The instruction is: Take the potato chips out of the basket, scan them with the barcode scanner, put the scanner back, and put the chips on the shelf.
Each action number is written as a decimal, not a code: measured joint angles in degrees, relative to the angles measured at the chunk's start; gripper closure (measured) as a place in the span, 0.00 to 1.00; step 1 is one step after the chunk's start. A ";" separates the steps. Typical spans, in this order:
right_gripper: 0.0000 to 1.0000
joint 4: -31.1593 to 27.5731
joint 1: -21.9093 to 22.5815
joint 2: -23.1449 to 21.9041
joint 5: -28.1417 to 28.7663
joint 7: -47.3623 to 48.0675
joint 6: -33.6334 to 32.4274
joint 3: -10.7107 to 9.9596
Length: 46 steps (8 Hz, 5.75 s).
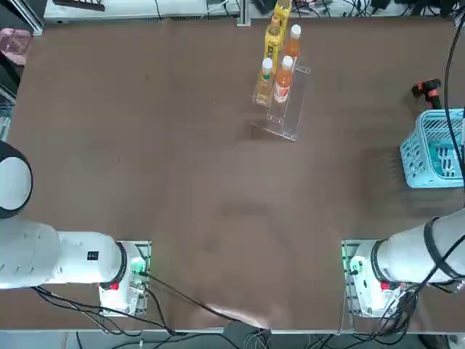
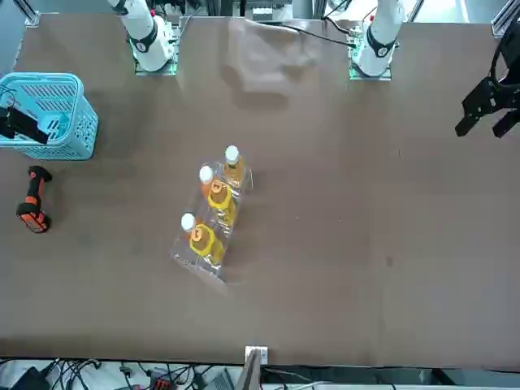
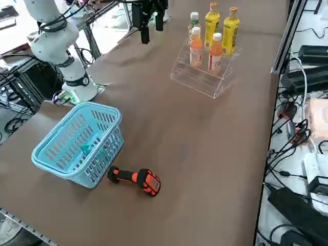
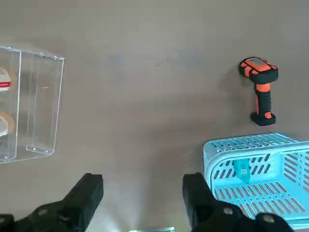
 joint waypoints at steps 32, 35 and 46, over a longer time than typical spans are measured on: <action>0.00 -64.93 -19.70 -13.04 -10.51 -33.60 58.66 -14.10; 0.00 -64.93 -20.37 -11.36 -10.51 -34.78 59.49 -14.33; 0.00 -57.16 -19.90 -5.56 -10.51 -38.02 59.01 -14.02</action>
